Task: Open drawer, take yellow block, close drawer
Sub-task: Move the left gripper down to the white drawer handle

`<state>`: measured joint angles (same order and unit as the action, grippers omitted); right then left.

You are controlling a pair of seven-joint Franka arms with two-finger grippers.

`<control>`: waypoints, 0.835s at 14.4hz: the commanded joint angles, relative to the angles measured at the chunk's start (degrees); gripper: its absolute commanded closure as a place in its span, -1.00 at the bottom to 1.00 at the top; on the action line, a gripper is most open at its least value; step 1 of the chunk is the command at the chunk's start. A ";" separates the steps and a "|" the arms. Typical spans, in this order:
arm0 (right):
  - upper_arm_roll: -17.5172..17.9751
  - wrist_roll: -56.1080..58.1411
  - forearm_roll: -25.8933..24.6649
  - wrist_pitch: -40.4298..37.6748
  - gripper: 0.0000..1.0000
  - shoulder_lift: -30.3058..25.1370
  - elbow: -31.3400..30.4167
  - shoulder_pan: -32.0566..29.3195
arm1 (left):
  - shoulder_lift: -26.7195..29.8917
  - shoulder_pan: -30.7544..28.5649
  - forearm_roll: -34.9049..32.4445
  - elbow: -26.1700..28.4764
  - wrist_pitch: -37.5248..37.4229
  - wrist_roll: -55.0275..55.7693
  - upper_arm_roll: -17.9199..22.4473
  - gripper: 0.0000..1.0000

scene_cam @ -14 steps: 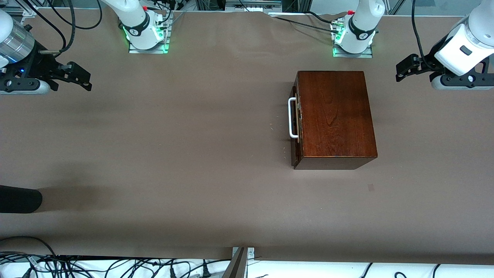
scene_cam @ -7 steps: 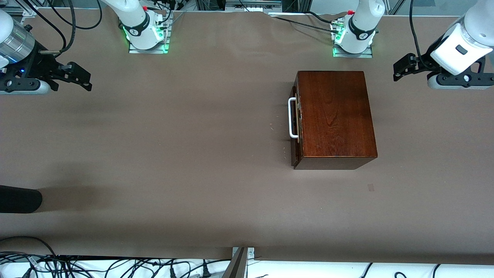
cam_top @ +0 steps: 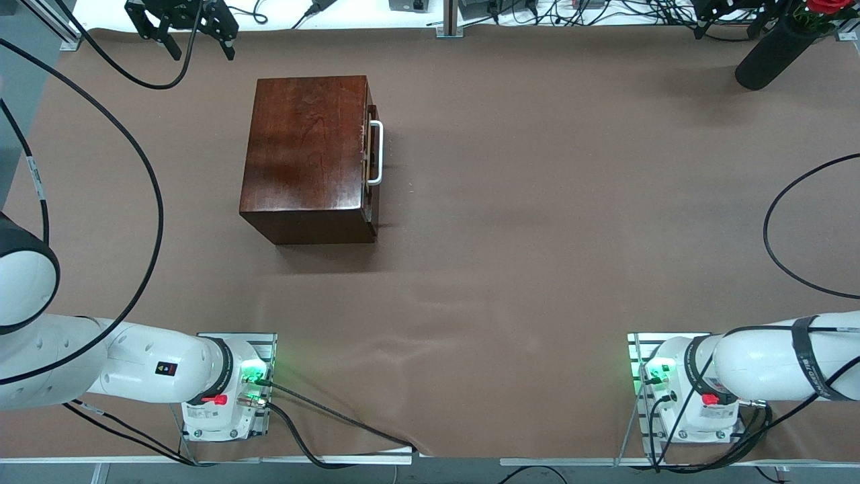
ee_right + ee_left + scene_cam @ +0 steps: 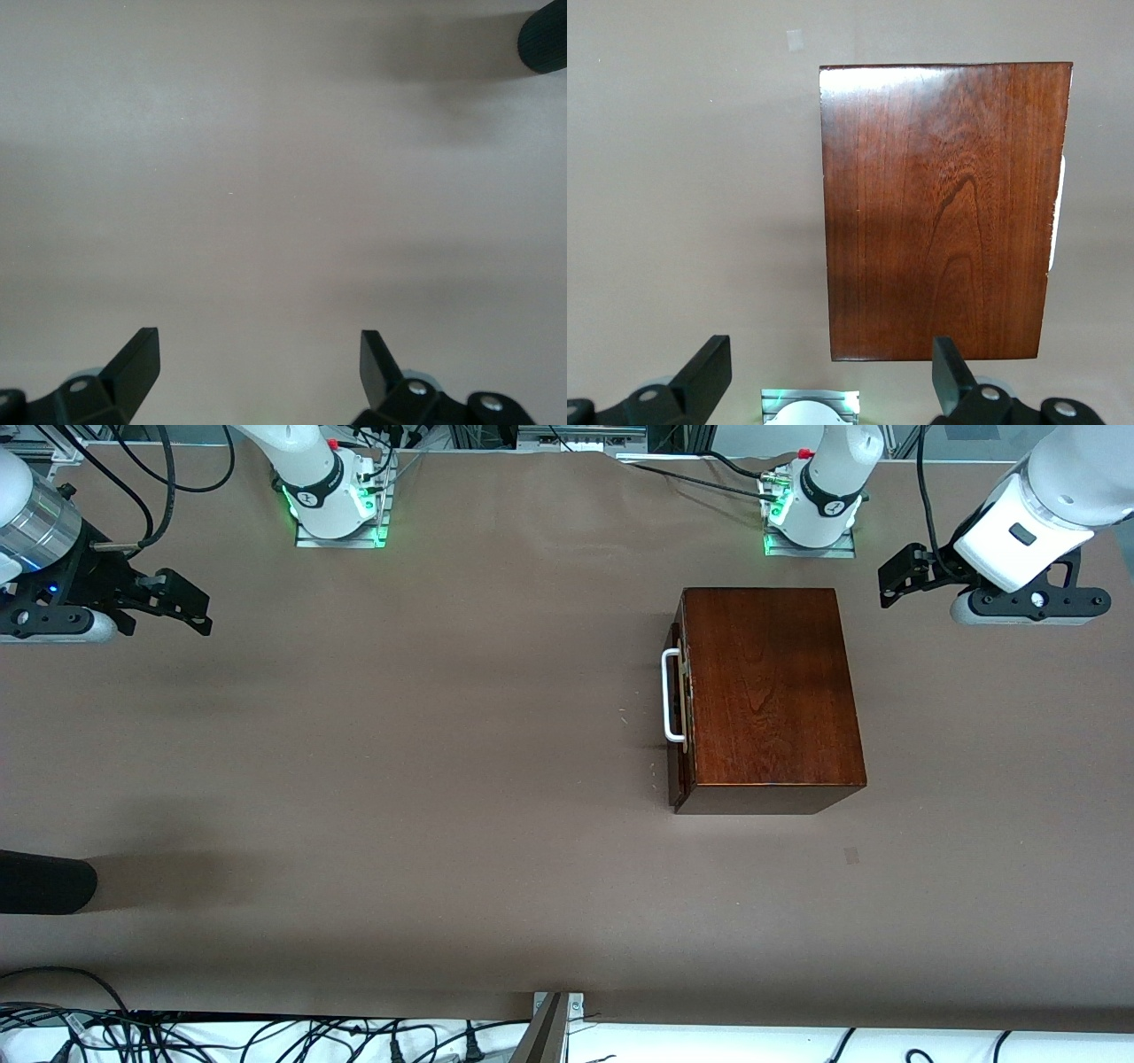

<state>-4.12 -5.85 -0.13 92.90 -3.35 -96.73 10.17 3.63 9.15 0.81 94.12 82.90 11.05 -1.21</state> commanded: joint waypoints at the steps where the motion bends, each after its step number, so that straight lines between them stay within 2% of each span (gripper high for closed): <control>1: 0.17 -0.83 0.31 0.79 -1.00 -0.70 -1.00 0.12 | 0.58 0.16 -0.29 -0.69 -0.46 1.17 -0.37 -1.00; 5: 0.17 -0.83 0.31 0.79 -1.00 -0.69 -1.01 0.12 | 0.58 0.25 0.15 -0.69 -0.46 1.34 -0.37 -1.00; 8: 0.17 -0.83 0.31 0.79 -1.00 -0.52 -1.01 0.12 | 0.15 0.17 0.24 -1.92 -0.63 4.32 -2.39 -1.00; 12: 0.17 -0.83 0.31 0.79 -1.00 -0.52 -1.01 0.12 | 0.32 1.56 -0.02 -2.01 -0.46 7.13 -2.66 -1.00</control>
<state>-4.10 -5.89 -0.13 92.99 -3.25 -96.90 10.17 3.74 9.52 0.81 93.04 82.92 15.81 -3.89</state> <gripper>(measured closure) 0.000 0.000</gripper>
